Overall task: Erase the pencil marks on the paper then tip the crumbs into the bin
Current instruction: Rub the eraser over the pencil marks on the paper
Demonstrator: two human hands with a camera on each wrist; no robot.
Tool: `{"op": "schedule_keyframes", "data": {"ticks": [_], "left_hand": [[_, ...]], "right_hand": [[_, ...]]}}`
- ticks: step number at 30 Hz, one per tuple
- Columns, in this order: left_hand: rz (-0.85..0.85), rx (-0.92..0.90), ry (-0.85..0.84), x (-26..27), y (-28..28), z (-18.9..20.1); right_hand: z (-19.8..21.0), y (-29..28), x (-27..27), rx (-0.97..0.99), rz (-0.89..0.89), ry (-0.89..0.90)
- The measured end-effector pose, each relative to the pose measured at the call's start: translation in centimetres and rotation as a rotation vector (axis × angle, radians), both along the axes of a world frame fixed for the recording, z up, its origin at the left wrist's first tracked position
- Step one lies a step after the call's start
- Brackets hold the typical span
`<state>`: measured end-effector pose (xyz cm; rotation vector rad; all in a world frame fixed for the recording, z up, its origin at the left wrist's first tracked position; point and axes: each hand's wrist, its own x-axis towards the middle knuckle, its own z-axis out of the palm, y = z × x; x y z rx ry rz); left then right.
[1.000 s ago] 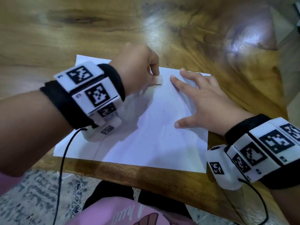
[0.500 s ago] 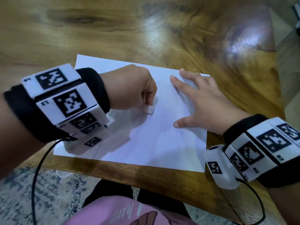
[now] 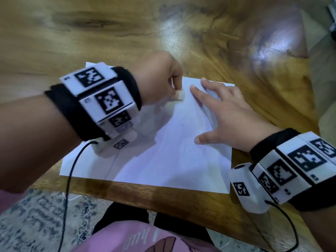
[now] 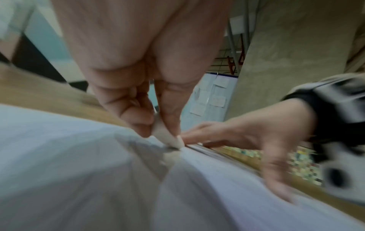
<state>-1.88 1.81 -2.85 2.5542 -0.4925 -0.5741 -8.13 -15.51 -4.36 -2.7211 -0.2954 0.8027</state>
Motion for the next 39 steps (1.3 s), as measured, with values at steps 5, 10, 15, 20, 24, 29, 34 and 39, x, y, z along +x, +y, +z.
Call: {"op": "schedule_keyframes", "data": {"ticks": [5,10,15,20,24,29,34,39], "left_hand": [[-0.221,0.06,0.075,-1.7,0.1,-0.7],[-0.097,0.017,-0.032,-0.6,-0.1,-0.3],[-0.249,0.071,0.064,-1.8,0.8,-0.5],[-0.142,-0.003,-0.038,-0.5,-0.3,-0.5],[-0.202,-0.005,-0.005,-1.0,-1.3,-0.9],[-0.365,0.088,0.105,-2.1,-0.8,-0.7],[-0.233,0.024,-0.114,-1.2,-1.4,-1.0],[-0.362,0.021,0.056,-3.2,-0.3,-1.0]], "right_hand": [[0.0,-0.1,0.1,-0.009,0.004,0.002],[-0.1,-0.1,0.0,-0.007,0.002,-0.005],[-0.1,-0.1,0.0,-0.004,0.001,0.003],[-0.1,-0.1,0.0,-0.007,0.007,-0.002],[-0.2,0.0,0.1,-0.025,0.012,-0.006],[-0.3,-0.1,0.1,-0.01,0.002,-0.012],[-0.3,0.0,0.1,-0.015,0.0,-0.007],[-0.1,0.0,0.1,-0.013,-0.009,-0.002]]}}
